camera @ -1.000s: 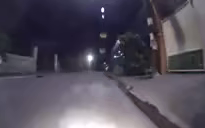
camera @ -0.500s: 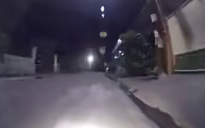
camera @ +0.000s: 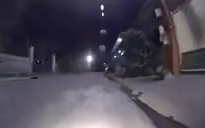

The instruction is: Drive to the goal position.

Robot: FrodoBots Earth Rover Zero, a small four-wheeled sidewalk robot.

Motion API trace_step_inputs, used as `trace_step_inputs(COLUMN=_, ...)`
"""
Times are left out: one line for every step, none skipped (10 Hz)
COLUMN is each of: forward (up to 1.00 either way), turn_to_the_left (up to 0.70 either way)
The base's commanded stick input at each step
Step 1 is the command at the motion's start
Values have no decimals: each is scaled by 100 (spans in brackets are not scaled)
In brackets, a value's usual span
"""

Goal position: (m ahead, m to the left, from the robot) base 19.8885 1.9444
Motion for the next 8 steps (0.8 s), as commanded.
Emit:
trace_step_inputs(forward=70, turn_to_the_left=0)
trace_step_inputs(forward=70, turn_to_the_left=0)
trace_step_inputs(forward=70, turn_to_the_left=0)
trace_step_inputs(forward=70, turn_to_the_left=0)
trace_step_inputs(forward=70, turn_to_the_left=0)
trace_step_inputs(forward=70, turn_to_the_left=0)
trace_step_inputs(forward=70, turn_to_the_left=0)
trace_step_inputs(forward=70, turn_to_the_left=0)
